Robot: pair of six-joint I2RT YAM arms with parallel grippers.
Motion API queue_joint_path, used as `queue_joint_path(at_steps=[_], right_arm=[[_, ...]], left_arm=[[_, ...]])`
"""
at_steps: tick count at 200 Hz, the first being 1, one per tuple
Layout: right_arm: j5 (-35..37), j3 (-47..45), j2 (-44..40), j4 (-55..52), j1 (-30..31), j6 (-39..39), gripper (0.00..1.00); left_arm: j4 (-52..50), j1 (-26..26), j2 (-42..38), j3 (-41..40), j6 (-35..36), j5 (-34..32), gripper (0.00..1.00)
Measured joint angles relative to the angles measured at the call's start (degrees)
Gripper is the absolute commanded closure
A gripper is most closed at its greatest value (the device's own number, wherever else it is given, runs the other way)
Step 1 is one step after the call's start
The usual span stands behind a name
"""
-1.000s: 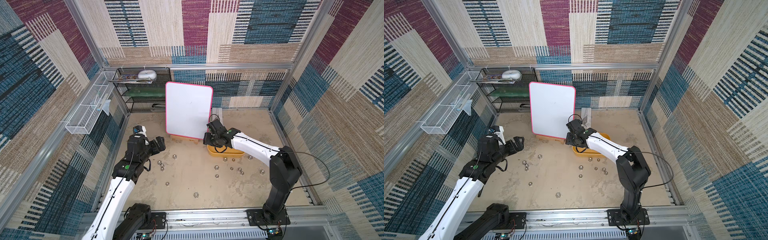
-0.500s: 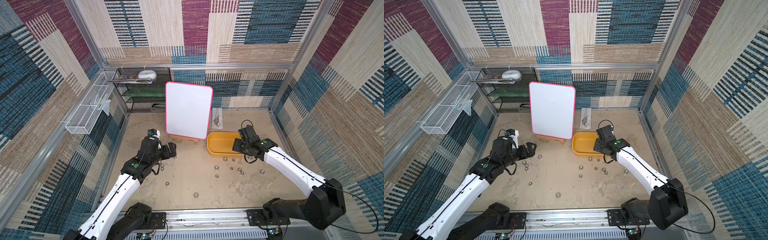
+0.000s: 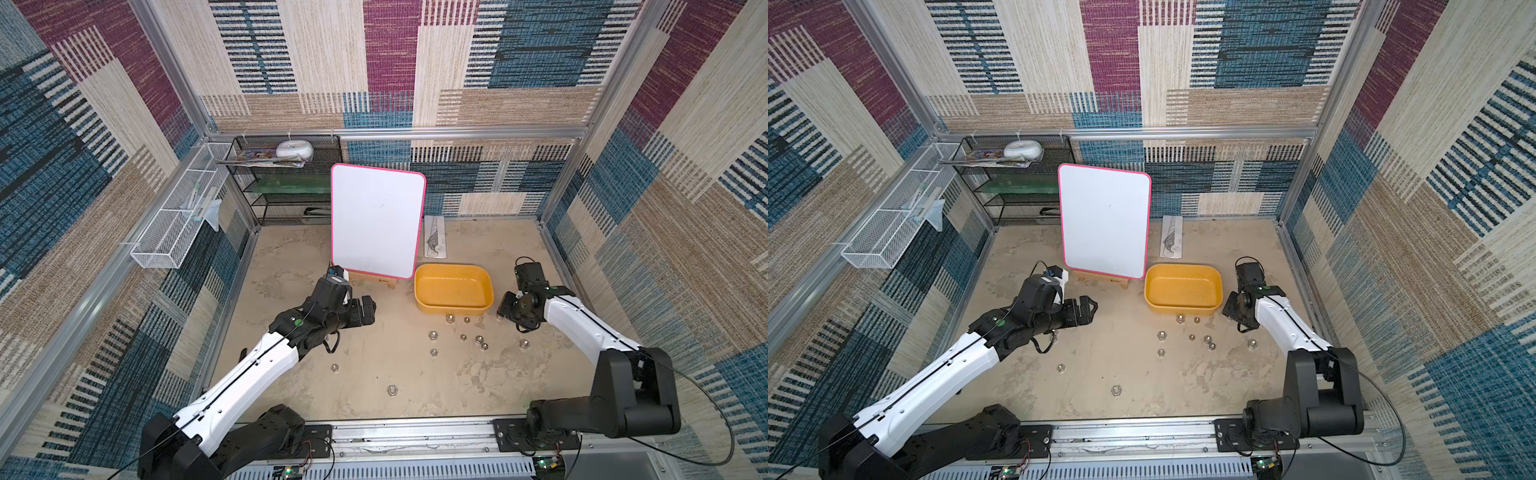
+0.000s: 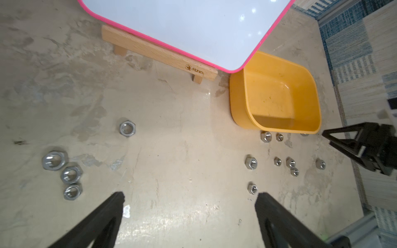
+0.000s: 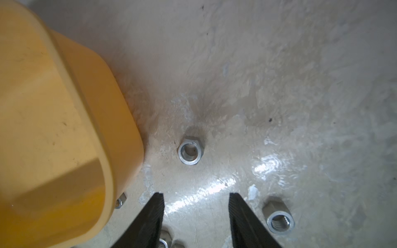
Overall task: Put the nuts on the desktop into the storage box
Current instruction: Pick up the nut from the center of the board.
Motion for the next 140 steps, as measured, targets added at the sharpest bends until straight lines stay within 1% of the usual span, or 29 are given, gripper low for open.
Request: queue_joint_path(at_steps=[32,47,58,80,95,121,140], right_arm=[[-0.8,2.3,6.3,0.9,-0.9,-2.1,0.48],[-0.7,3.2,8.5,1.4,-0.9,-2.8,0.50],[-0.7,4.0,10.1,1.6,-0.9,-3.3,0.51],[-0.7,5.9,13.0,2.0,-1.0,-4.1,0.51],[-0.7,6.6,14.3,2.0,-1.0,-4.5,0.53],[-0.7,6.9,15.4,1.9,-0.8,-5.3,0.53],[-0.1,7.1,15.7,1.9,-0.3,-5.9,0.53]], left_arm=[[0.0,-3.0,0.9,-0.5,-1.4,2.5,0.00],[0.3,-4.0,1.3,-0.5,-1.4,3.4,0.00],[0.7,-4.3,1.9,-0.5,-1.4,4.5,0.00],[0.7,-4.7,2.8,-0.4,-1.6,4.6,0.00],[0.9,-5.0,2.9,-0.2,-1.5,4.8,0.00],[1.0,-5.1,2.3,-0.2,-0.5,6.0,0.00],[1.7,-5.1,1.8,-0.4,0.5,8.0,0.00]])
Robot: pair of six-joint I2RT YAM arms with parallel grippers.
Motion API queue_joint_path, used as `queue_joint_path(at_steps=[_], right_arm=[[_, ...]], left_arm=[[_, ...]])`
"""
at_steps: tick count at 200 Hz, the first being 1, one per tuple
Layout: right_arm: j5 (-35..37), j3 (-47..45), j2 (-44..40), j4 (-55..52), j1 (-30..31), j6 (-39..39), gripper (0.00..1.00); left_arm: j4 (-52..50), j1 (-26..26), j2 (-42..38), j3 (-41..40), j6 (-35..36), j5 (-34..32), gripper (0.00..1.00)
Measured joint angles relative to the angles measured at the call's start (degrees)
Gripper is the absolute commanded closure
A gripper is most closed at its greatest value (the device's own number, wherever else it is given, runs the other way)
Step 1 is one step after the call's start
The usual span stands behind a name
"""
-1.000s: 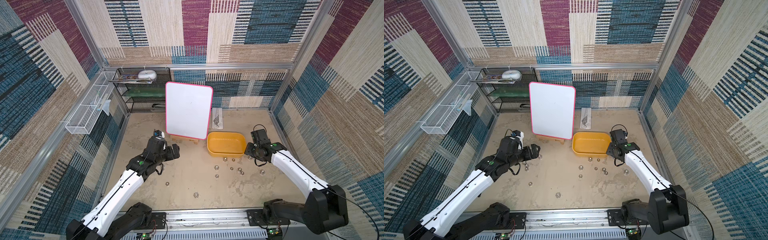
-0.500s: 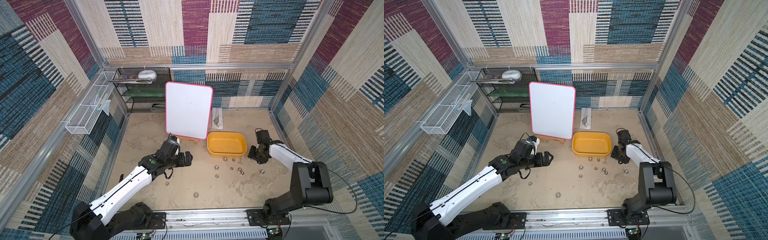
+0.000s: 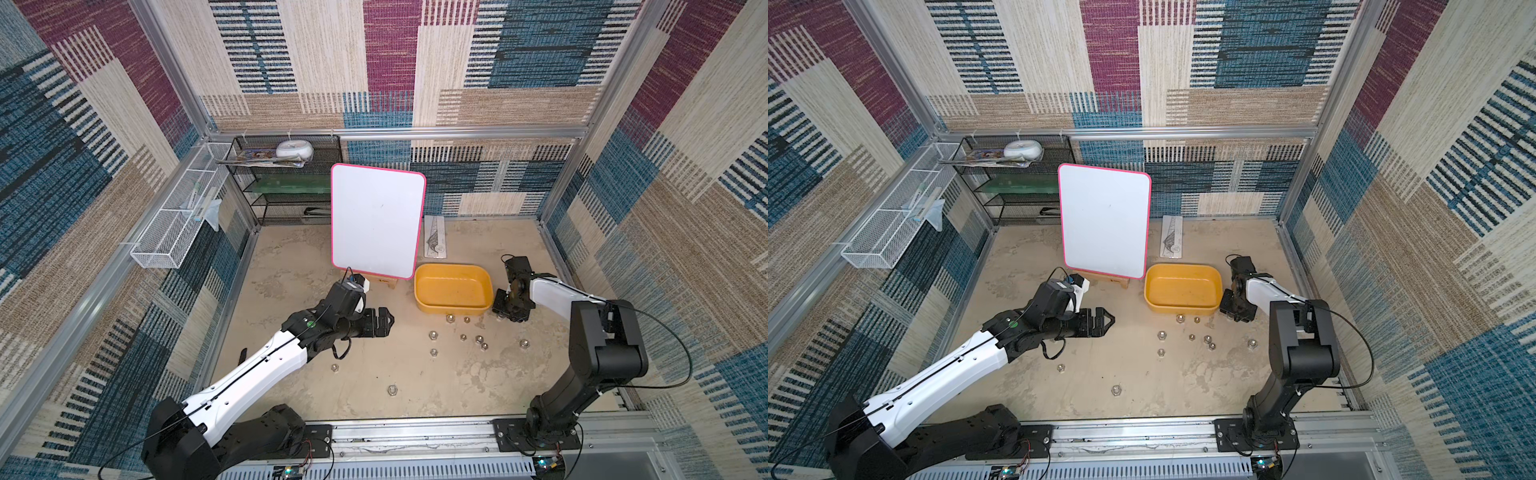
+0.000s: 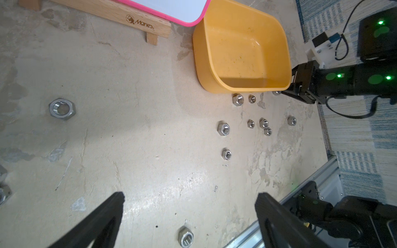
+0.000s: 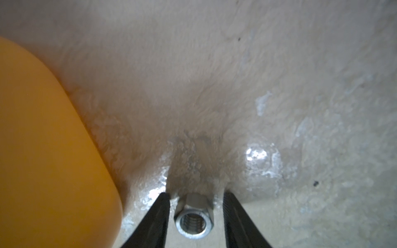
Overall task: Put the nuts on the desktop into the storage box
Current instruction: Pick up the nut from the center of the board.
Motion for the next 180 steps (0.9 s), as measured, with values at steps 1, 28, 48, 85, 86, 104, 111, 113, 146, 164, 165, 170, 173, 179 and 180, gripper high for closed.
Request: queue_joint_path(at_steps=[1,28,48,85,86,104,111,113,146,164,165,170,173,179,180], right_arm=[[0.1,0.0,0.0,0.0,0.0,0.0,0.53],[2.3,0.5,0.8,-0.5,1.4,-0.9,0.53],[3.1,0.7,1.0,-0.6,1.8,-1.2,0.53],[3.8,0.5,0.9,-0.3,2.5,-1.4,0.55],[3.8,0.5,0.9,-0.3,2.6,-1.4,0.55],[4.7,0.5,1.0,-0.3,3.2,-1.5,0.56],[5.1,0.5,1.0,-0.3,3.4,-1.5,0.56],[5.2,0.5,1.0,-0.3,3.5,-1.5,0.56],[5.5,-0.1,0.9,0.5,3.9,-1.6,0.63],[5.5,-0.3,0.6,0.7,4.0,-1.6,0.65],[5.5,-0.3,0.6,0.7,4.0,-1.6,0.66],[5.4,-0.5,0.4,0.7,4.0,-1.6,0.66],[5.4,-0.6,0.3,0.9,4.0,-1.6,0.67],[5.4,-0.8,0.1,0.9,4.0,-1.5,0.71],[5.4,-0.8,0.1,0.9,4.0,-1.5,0.72]], left_arm=[[0.1,0.0,0.0,0.0,0.0,0.1,0.00],[1.9,0.0,-0.7,-1.4,0.1,4.2,0.00],[3.0,0.0,-1.6,-2.7,-0.6,6.2,0.00],[5.8,0.5,-2.6,-4.6,-1.8,9.7,0.00],[5.9,0.5,-2.6,-4.6,-1.8,9.8,0.00],[6.9,1.0,-2.6,-5.2,-2.2,11.8,0.00],[7.2,1.3,-2.6,-5.2,-2.2,12.6,0.00],[7.3,1.3,-2.6,-5.3,-2.2,12.8,0.00],[8.0,1.6,-2.4,-5.3,-3.0,14.7,0.00],[8.2,1.6,-2.5,-5.3,-3.1,15.1,0.00],[8.2,1.6,-2.5,-5.3,-3.1,15.1,0.00],[8.2,1.6,-2.5,-5.3,-3.1,15.1,0.00],[8.2,1.6,-2.5,-5.3,-3.1,15.1,0.00],[8.2,1.6,-2.6,-5.3,-3.1,15.2,0.00],[8.2,1.6,-2.6,-5.3,-3.1,15.2,0.00]])
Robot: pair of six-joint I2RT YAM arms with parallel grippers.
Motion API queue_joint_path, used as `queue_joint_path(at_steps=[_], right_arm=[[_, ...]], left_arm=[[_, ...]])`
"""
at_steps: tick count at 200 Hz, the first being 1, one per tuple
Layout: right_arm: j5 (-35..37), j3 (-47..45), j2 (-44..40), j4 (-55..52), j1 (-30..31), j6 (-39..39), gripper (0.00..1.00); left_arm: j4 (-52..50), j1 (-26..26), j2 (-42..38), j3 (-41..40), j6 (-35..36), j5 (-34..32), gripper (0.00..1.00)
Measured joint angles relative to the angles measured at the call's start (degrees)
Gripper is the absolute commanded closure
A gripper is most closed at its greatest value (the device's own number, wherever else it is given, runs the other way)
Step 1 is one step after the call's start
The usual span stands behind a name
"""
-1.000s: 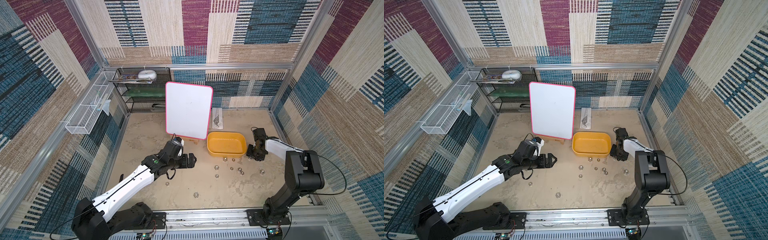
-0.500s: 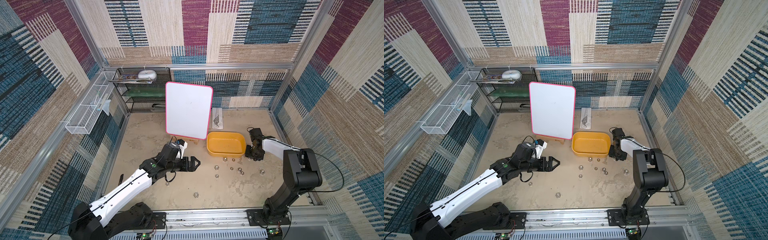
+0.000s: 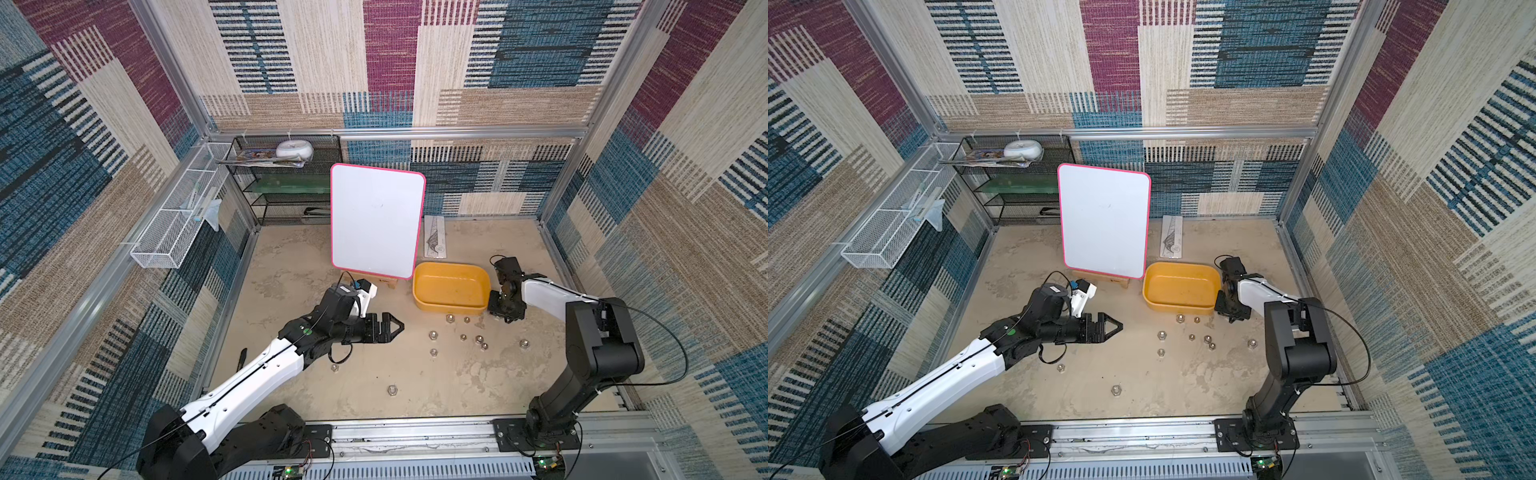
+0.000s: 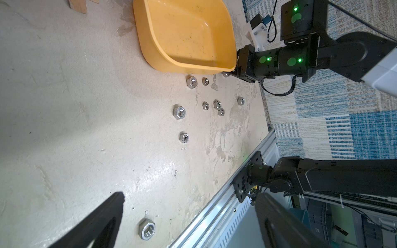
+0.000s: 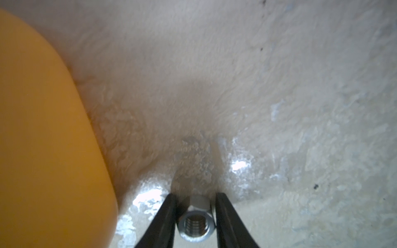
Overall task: Put the nuts on the desktop into the storage box
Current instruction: Pick up the nut from the center of the board.
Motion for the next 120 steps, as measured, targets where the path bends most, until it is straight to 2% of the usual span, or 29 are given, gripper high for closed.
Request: queue_joint_path(at_steps=[22,60,120], right_arm=[[0.0,-0.7,-1.0,0.1,0.0,0.1,0.76],[-0.1,-0.3,-3.4,-4.9,0.0,0.3,0.75],[0.2,8.2,-9.2,-11.8,0.1,0.2,0.74]], left_arm=[[0.0,0.0,-0.4,0.0,0.0,0.2,0.00],[-0.5,0.0,-0.5,0.5,0.0,0.1,0.00],[-1.4,0.0,-1.0,2.4,0.0,-1.5,0.00]])
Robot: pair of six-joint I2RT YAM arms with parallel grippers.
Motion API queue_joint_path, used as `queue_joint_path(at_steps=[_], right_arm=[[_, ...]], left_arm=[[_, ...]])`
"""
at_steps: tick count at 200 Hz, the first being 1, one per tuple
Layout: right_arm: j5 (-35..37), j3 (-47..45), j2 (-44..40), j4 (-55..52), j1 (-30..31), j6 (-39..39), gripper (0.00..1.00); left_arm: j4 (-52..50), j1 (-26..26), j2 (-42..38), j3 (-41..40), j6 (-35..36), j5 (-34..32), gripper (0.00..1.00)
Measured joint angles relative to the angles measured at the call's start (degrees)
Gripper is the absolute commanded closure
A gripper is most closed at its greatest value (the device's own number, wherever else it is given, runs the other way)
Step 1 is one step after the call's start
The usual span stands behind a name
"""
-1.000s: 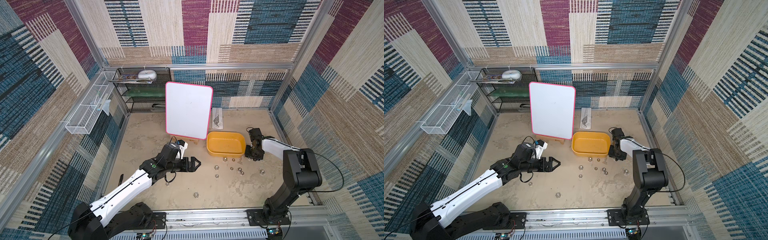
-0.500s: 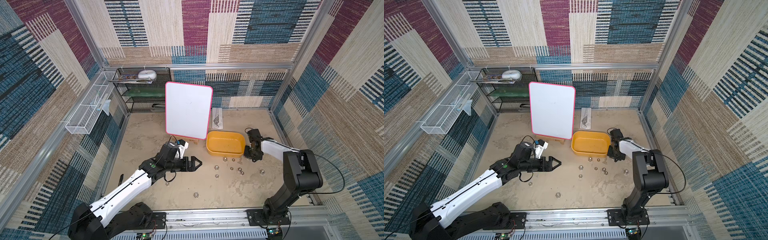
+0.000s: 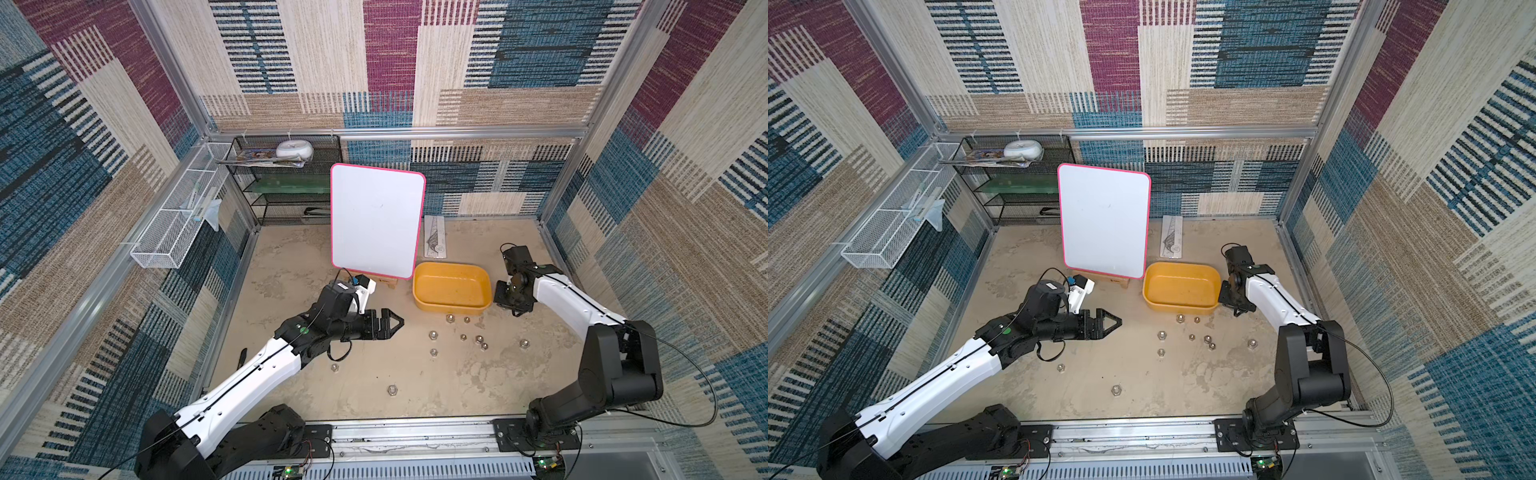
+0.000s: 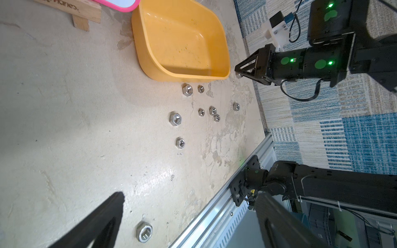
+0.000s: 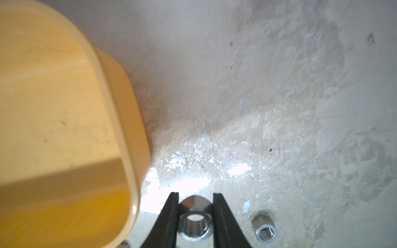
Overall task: Put the nuts on the desktop into the storage box
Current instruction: Pick up the nut from the center of the board, then place the nut in the storage box.
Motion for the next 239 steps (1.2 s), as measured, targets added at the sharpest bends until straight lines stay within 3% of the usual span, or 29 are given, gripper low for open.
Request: queue_joint_path(at_steps=[42,84,150,208,239], right_arm=[[-2.4,9.0,2.6,-2.6,2.9,-0.3,0.74],[-4.5,16.9,12.0,-2.7,7.8,-0.2,0.73],[-5.7,23.2,25.3,-0.8,9.6,-0.3,0.69],[-5.7,24.3,29.5,0.2,9.6,-0.6,0.49],[-5.7,25.4,28.8,0.2,9.6,-0.7,0.48]], left_arm=[[-0.2,0.0,-1.2,0.1,0.0,-2.1,0.00],[-2.3,0.0,-2.3,0.6,0.3,-4.0,0.00],[-5.9,0.0,-3.7,1.6,1.0,-5.7,0.00],[-8.2,0.0,-3.9,2.8,1.6,-7.0,0.00],[-8.5,0.0,-3.5,3.3,2.2,-6.7,0.00]])
